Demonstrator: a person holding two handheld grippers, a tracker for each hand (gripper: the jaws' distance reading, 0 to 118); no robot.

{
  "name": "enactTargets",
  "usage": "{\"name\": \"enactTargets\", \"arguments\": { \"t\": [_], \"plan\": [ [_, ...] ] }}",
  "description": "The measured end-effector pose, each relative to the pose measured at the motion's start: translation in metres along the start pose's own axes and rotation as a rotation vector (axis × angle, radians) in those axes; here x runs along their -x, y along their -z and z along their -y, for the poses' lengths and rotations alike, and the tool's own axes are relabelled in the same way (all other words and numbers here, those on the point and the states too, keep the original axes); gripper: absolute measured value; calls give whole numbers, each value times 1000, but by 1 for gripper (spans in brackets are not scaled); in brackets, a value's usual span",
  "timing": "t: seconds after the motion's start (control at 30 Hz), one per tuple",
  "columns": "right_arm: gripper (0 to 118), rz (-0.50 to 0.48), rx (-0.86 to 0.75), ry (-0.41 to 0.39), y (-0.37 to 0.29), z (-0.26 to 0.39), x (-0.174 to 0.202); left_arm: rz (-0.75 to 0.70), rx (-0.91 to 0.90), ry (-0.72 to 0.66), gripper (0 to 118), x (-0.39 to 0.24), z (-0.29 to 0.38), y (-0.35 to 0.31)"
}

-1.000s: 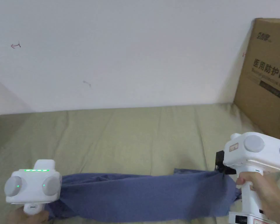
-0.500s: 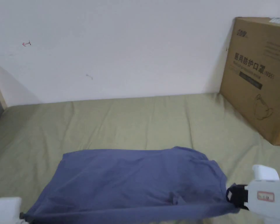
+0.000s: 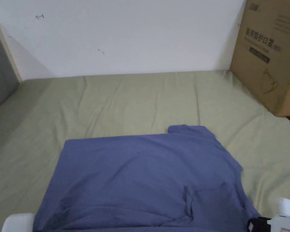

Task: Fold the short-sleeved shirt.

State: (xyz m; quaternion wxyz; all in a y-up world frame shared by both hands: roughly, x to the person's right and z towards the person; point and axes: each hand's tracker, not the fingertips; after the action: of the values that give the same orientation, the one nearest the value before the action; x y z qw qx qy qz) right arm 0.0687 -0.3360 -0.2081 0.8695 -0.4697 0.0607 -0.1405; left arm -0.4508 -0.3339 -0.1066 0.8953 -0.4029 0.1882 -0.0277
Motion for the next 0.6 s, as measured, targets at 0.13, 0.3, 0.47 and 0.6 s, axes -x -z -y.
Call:
{"name": "enactTargets", "arguments": {
  "t": [0.13,0.3,0.47,0.6],
  "plan": [
    [7,7,-25,-26,1,1,5,5,11,-10,39,0,-4,-1],
    [90,19,-84,-44,-18,2,7,58,-5,-55,104,8,1,-26],
    [61,-10,-128,-64,-46,13,14,128,-24,-224,62,27,19,-52],
    [2,2,-122,-52,-42,30,16,91,20,-232,0,33,43,-45]
  ]
}}
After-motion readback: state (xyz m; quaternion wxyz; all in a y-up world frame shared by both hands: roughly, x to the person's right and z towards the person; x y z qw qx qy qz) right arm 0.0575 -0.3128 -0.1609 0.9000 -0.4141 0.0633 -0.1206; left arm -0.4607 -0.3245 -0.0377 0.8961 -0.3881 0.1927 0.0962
